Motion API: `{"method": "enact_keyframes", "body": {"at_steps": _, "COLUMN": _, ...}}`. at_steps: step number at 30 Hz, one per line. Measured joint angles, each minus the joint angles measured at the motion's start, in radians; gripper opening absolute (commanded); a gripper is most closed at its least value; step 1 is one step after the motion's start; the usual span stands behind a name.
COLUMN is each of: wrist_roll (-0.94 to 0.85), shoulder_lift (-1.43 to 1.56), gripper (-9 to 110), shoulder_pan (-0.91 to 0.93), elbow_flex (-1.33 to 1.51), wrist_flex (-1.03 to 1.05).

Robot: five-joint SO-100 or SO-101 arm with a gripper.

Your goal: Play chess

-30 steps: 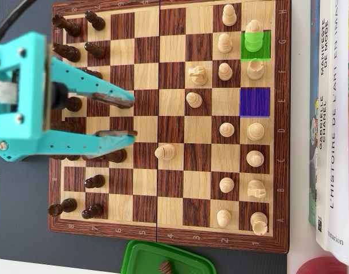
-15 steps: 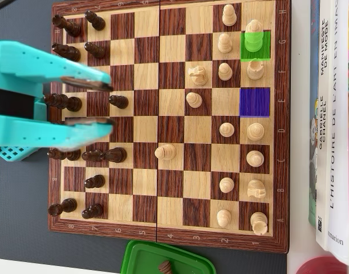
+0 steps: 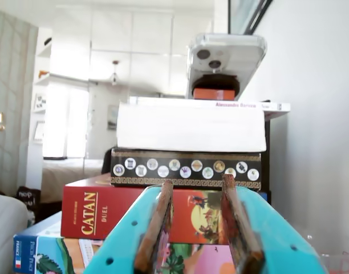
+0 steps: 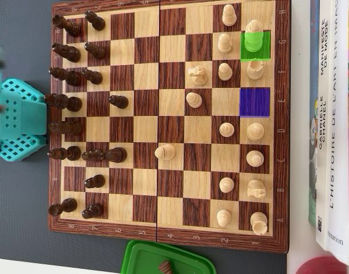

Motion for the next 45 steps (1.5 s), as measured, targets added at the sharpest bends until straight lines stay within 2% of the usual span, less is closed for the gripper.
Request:
{"method": "enact_keyframes", "body": {"at_steps": 8, "wrist_roll": 0.0, "shoulder_lift": 0.005, "gripper": 13, "shoulder_pan": 0.0, "elbow_flex": 0.034, "wrist_flex": -0.348}}
{"method": "enact_keyframes", "body": {"at_steps": 22, "wrist_roll": 0.0, "shoulder_lift": 0.018, "gripper": 13, "shoulder_pan": 0.005, "elbow_flex": 0.034, "wrist_flex": -0.834}}
{"method": "enact_keyframes", "body": {"at_steps": 35, "wrist_roll": -0.006, "shoulder_lift": 0.023, "gripper": 13, "shoulder_pan": 0.014, "elbow_flex": 0.034, "wrist_flex": -1.109}}
{"method": "enact_keyframes", "body": {"at_steps": 41, "wrist_roll": -0.11, "shoulder_lift": 0.025, "gripper": 13, "shoulder_pan": 0.014, "elbow_flex": 0.034, "wrist_flex": -1.267}}
{"method": "enact_keyframes", "body": {"at_steps": 45, "wrist_roll": -0.137, "shoulder_lift": 0.025, "gripper": 13, "shoulder_pan": 0.014, "elbow_flex": 0.034, "wrist_flex": -1.289}}
